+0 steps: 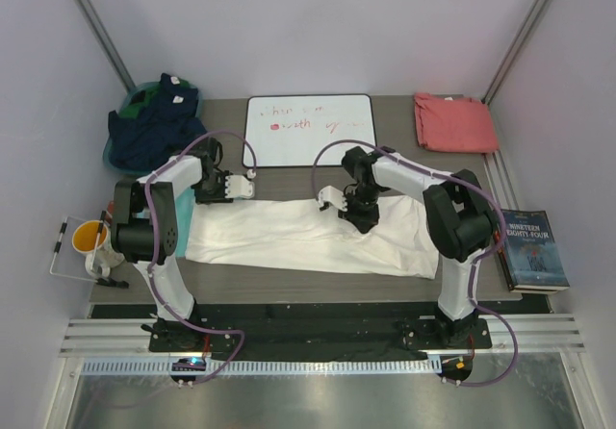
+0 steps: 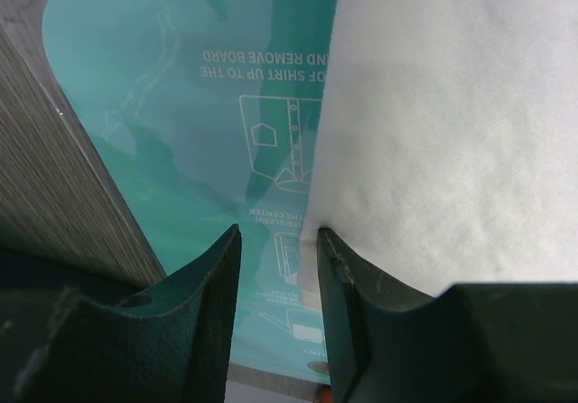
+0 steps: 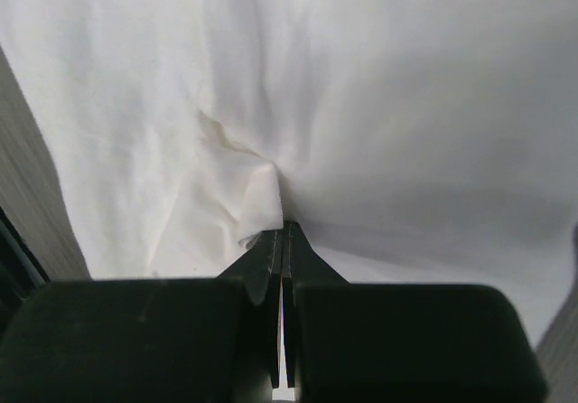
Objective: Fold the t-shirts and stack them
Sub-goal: Fold the tshirt
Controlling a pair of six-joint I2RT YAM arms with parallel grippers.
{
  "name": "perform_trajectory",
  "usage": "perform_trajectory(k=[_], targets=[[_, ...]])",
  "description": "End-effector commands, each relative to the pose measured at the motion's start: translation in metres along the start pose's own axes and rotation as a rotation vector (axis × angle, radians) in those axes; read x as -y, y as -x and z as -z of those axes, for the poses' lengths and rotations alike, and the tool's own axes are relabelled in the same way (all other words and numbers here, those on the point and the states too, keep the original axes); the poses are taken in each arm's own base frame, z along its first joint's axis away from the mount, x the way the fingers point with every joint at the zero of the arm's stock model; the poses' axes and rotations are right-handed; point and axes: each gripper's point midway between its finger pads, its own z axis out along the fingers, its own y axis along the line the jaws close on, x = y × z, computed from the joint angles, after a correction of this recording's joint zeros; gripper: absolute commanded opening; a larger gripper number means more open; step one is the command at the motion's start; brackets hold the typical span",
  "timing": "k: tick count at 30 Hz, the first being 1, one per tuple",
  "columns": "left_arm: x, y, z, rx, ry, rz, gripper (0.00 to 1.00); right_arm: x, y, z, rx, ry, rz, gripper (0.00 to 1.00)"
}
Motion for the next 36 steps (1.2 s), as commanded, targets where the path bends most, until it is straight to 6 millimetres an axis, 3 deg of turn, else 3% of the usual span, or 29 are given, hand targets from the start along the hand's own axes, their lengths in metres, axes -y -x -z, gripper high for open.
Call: perform_trajectory(k=[1, 11, 18, 22, 26, 27, 28, 29, 31, 33, 35, 36], targets=[[0.007, 0.005, -0.008, 0.027, -0.025, -0.026, 0.40, -0.032, 0.012, 0.014, 0.031, 0.034, 0.040, 0.01], [0.012, 0.009, -0.014, 0.037, -0.027, -0.039, 0.40, -0.067, 0.027, 0.023, 0.050, 0.057, 0.072, 0.01], [0.008, 0.008, -0.007, 0.029, -0.012, -0.045, 0.39, -0.068, 0.034, 0.027, 0.070, 0.049, 0.078, 0.01], [0.005, 0.009, -0.005, 0.031, -0.005, -0.053, 0.40, -0.051, 0.035, 0.033, 0.057, -0.043, 0.077, 0.04], [-0.002, 0.011, 0.001, 0.040, 0.011, -0.037, 0.45, -0.008, 0.005, 0.037, -0.037, -0.250, -0.021, 0.15], [-0.002, 0.011, 0.002, 0.039, 0.013, -0.034, 0.51, -0.001, 0.000, 0.040, -0.033, -0.266, -0.043, 0.13], [-0.004, 0.011, 0.006, 0.040, 0.022, -0.033, 0.51, 0.008, -0.007, 0.046, -0.026, -0.286, -0.082, 0.03], [-0.005, 0.011, 0.009, 0.038, 0.024, -0.035, 0.50, 0.013, -0.013, 0.050, -0.023, -0.303, -0.113, 0.01], [-0.007, 0.010, 0.013, 0.031, 0.029, -0.039, 0.46, 0.021, -0.025, 0.054, -0.030, -0.326, -0.146, 0.01], [-0.008, 0.009, 0.018, 0.024, 0.034, -0.044, 0.30, 0.024, -0.037, 0.051, -0.060, -0.336, -0.156, 0.01], [-0.010, 0.009, 0.022, 0.019, 0.036, -0.044, 0.08, 0.026, -0.052, 0.046, -0.080, -0.330, -0.179, 0.01], [-0.013, 0.009, 0.025, 0.018, 0.046, -0.044, 0.05, 0.030, -0.058, 0.042, -0.100, -0.335, -0.178, 0.01]])
